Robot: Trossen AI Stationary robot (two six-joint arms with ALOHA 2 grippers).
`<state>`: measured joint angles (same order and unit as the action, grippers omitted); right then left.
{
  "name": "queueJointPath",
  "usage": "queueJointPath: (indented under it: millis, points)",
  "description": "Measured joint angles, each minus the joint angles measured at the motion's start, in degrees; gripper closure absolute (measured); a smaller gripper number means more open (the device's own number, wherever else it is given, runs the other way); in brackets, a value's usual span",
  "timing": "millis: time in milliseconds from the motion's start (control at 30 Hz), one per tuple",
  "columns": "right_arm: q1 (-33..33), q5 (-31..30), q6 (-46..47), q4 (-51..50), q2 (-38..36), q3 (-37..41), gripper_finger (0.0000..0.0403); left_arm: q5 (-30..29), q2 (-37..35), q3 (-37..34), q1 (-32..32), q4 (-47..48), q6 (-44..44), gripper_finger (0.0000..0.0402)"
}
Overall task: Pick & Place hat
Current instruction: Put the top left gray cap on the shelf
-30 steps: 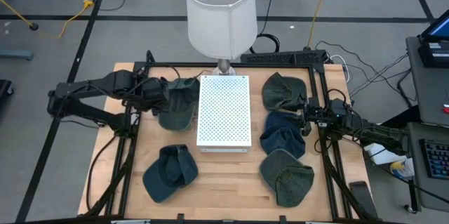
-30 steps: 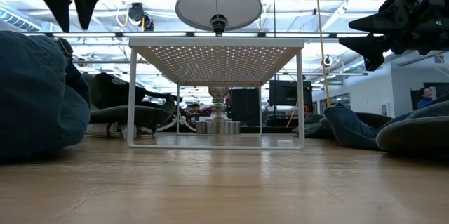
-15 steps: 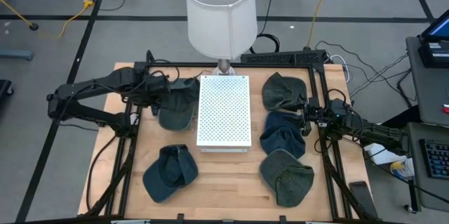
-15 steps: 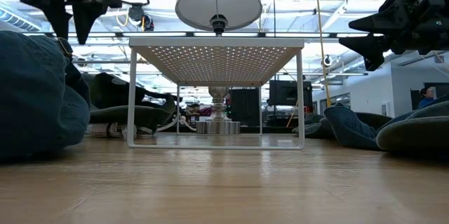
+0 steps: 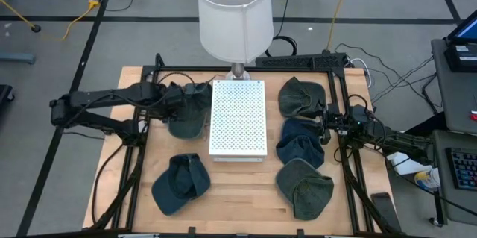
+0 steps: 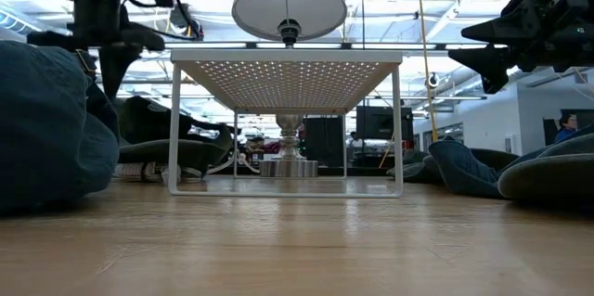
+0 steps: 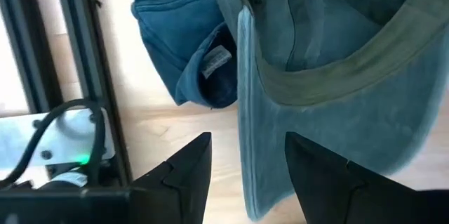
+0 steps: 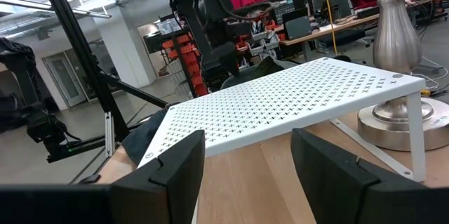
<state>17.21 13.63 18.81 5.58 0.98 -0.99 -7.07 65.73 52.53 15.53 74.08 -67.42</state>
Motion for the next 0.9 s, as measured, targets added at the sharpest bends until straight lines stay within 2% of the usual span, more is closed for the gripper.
queueJointPath:
  millis: [433, 567, 833, 900]
  points:
    - [-0.02, -0.02, -0.01, 0.0, -0.01, 0.0, 0.0195, 1.11, 0.0, -2.19, 0.0, -3.82, 0.07, 0.0221]
    - [-0.02, -0.01, -0.01, 0.0, 0.0, 0.0, 0.0195, 0.95, 0.0, -2.19, 0.0, -3.74, -0.91, 0.026]
    - [-0.02, 0.0, 0.01, -0.02, 0.02, 0.0, 0.0195, 0.57, 0.0, -2.19, 0.0, -3.81, -0.43, 0.0376]
    - [-0.01, -0.02, 0.0, -0.01, 0.0, 0.0, 0.0195, 0.21, -0.02, -2.19, 0.0, -3.74, -0.37, 0.039]
